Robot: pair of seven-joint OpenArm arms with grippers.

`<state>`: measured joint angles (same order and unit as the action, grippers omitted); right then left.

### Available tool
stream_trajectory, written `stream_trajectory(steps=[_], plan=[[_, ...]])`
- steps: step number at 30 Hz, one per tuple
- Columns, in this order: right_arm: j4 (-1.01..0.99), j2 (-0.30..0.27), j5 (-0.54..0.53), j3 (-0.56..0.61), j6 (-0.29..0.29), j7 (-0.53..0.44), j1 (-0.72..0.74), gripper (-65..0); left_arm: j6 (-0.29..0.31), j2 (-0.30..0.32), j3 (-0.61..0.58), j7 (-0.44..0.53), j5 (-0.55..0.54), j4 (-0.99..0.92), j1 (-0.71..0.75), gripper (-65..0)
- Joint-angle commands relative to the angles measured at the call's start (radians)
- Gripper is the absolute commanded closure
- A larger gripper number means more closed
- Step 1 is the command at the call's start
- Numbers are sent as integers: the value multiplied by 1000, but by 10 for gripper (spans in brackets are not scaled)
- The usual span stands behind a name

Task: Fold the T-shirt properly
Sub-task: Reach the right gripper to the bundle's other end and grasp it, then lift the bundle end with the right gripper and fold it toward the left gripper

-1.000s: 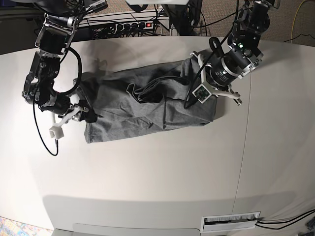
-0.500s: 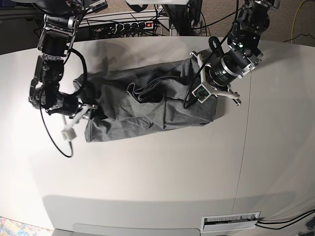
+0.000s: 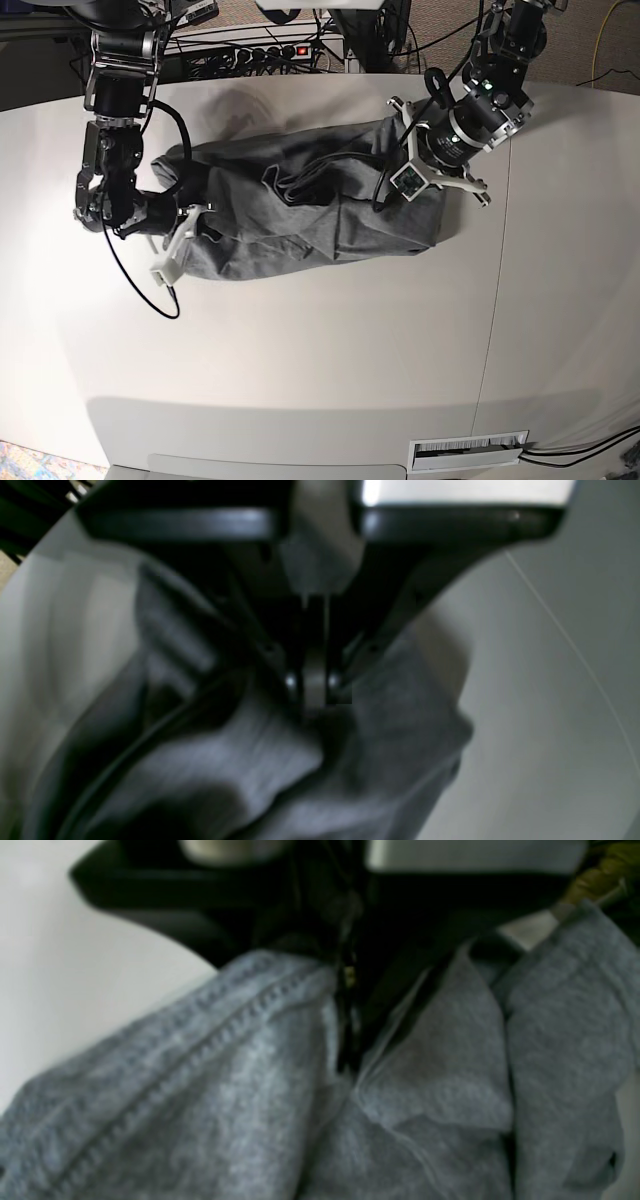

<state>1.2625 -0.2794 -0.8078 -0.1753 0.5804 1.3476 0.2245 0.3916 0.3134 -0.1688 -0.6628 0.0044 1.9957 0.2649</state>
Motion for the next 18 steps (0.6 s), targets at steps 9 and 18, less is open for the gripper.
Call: stream_trajectory(steps=[9, 18], plan=[[172, -11, -190, -91, 20, 49, 24, 0, -5, 0, 4, 93, -114, -36, -7, 0], [313, 52, -236, 2, 40, 49, 25, 0, -3, -3, 2, 165, -106, -191, -8, 0]])
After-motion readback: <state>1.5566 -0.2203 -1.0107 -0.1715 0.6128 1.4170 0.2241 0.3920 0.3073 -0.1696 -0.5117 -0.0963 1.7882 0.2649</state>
